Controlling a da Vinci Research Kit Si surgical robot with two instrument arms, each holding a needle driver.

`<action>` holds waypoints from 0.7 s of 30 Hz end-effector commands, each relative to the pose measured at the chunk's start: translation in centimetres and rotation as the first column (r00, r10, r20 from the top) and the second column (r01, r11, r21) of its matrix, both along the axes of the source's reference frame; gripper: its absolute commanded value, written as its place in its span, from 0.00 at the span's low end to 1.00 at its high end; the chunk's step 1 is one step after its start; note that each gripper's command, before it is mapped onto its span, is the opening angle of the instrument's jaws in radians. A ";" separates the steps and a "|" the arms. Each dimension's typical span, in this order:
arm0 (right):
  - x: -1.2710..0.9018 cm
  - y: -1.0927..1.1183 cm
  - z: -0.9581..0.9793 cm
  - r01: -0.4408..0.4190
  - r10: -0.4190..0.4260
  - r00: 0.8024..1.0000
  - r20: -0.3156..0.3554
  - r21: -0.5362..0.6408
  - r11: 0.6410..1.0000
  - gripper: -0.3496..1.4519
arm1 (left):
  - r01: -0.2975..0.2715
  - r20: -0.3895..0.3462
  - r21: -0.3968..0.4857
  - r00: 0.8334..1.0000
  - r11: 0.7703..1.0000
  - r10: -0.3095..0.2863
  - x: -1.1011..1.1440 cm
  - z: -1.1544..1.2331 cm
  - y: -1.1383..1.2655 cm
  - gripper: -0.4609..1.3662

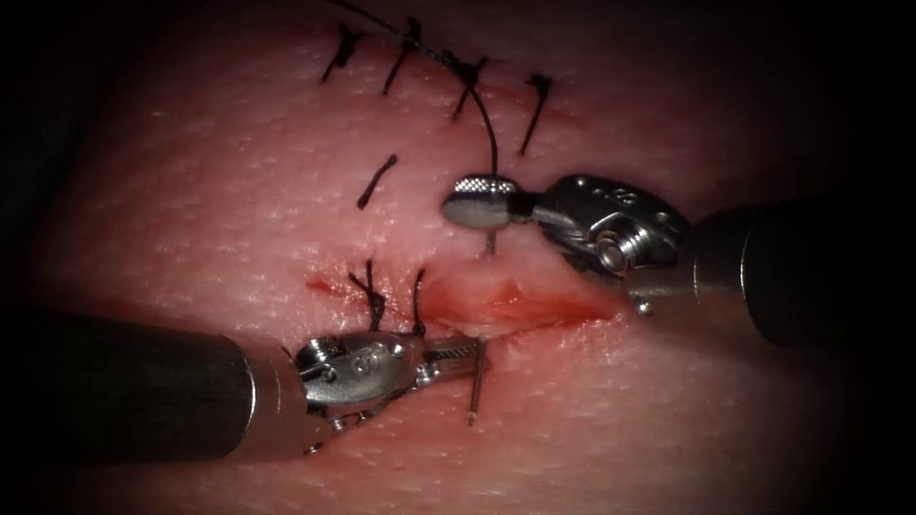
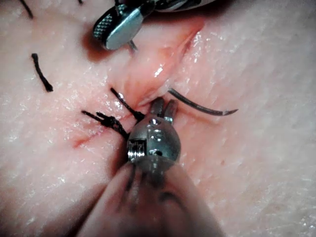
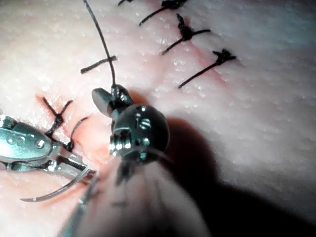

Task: Wound Closure
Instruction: With the right tool, throw the needle through the skin above the cut, while pressing on the skin with the left hand, then with the left gripper, grab the needle and extract it.

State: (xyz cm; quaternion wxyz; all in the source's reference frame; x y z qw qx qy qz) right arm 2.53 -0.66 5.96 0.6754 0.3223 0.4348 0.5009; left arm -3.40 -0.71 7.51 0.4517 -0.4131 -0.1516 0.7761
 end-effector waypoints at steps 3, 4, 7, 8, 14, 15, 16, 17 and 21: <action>0.02 -0.11 0.01 -0.003 0.003 1.000 -0.003 0.050 0.999 0.00 | -0.001 0.001 0.000 1.000 1.000 0.001 0.00 0.00 0.00 0.24; 0.02 -0.17 0.01 -0.005 0.005 1.000 -0.001 0.071 0.997 0.00 | 0.003 0.002 0.005 1.000 1.000 -0.003 0.00 0.00 0.00 0.24; 0.02 -0.27 0.02 -0.008 0.009 1.000 -0.008 0.105 0.994 0.00 | 0.002 0.002 0.005 1.000 1.000 -0.002 0.01 -0.01 0.00 0.24; 0.03 -0.30 0.03 -0.005 0.007 1.000 -0.012 0.123 0.992 0.00 | 0.002 0.002 0.005 1.000 1.000 -0.002 0.01 -0.01 0.00 0.24; 0.00 -0.23 0.12 -0.065 0.072 0.994 -0.087 0.085 0.994 0.60 | -0.001 0.001 0.001 1.000 1.000 0.001 0.01 -0.02 -0.01 0.22; -0.01 -0.18 0.14 -0.074 0.080 0.992 -0.093 0.063 0.995 0.68 | -0.001 0.001 0.001 1.000 1.000 0.001 0.01 -0.02 -0.01 0.22; -0.03 -0.13 0.16 -0.089 0.092 0.991 -0.094 0.041 0.995 0.74 | -0.004 0.000 -0.003 1.000 1.000 0.004 0.01 -0.03 -0.01 0.22; -0.07 -0.05 0.21 -0.106 0.107 0.989 -0.100 0.017 0.994 0.80 | -0.004 0.000 -0.003 1.000 1.000 0.004 0.01 -0.04 -0.01 0.22; -0.18 0.17 0.31 -0.112 0.106 0.988 -0.108 -0.051 0.992 0.90 | -0.012 0.000 -0.010 1.000 1.000 0.012 0.01 -0.06 -0.01 0.23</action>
